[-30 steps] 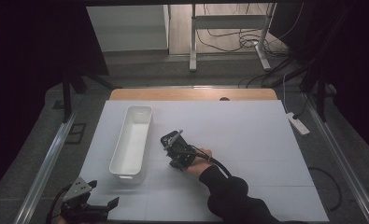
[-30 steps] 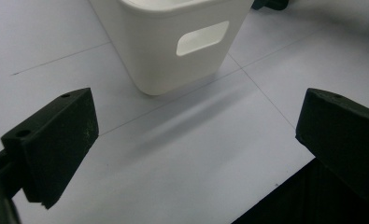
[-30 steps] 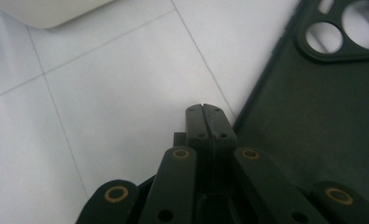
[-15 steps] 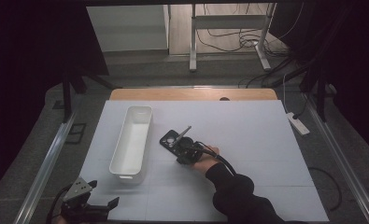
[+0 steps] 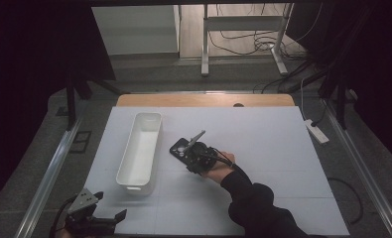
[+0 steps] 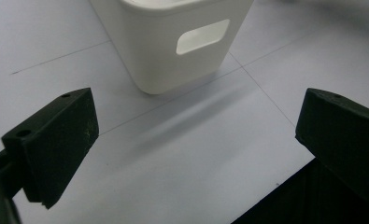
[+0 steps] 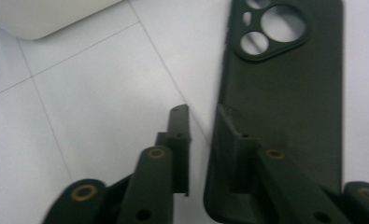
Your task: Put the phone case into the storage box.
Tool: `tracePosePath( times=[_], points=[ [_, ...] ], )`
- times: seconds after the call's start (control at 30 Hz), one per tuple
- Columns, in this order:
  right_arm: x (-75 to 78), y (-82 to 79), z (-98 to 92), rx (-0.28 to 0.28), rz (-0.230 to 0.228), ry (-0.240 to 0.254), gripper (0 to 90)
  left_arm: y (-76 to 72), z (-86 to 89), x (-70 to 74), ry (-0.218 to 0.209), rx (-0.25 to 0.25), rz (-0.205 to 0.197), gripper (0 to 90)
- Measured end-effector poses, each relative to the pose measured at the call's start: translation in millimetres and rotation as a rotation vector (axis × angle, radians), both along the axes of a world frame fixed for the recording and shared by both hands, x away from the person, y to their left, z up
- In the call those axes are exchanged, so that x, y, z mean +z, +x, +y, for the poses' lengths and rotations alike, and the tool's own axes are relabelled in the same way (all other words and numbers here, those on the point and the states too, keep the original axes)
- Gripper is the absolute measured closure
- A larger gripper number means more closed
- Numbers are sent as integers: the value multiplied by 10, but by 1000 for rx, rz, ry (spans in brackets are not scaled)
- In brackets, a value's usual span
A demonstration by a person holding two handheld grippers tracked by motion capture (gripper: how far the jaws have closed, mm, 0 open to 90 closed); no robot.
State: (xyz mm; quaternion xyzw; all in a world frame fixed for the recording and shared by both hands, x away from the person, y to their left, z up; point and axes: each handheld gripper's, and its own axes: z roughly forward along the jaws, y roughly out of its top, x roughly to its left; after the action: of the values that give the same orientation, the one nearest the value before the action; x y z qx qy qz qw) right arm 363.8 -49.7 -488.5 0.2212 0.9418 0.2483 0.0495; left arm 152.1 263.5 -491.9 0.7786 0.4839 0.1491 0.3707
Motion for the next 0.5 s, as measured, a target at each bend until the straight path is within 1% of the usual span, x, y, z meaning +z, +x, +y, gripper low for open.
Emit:
tracePosePath(
  times=[0.13,0.3,0.37,0.47,0.5],
  points=[
    [53,19,-9,-10,-6,10,646,1,0,0,-1,0,2,2],
    [138,19,3,-9,-23,21,580,1,1,0,-2,-1,1,2],
    [172,30,4,-2,-27,30,523,1,1,0,-2,-1,1,2],
    [203,33,20,-2,-39,21,452,1,-1,0,0,0,0,2],
    [206,37,24,-5,-35,21,423,1,0,0,0,-1,0,2]
  ],
)
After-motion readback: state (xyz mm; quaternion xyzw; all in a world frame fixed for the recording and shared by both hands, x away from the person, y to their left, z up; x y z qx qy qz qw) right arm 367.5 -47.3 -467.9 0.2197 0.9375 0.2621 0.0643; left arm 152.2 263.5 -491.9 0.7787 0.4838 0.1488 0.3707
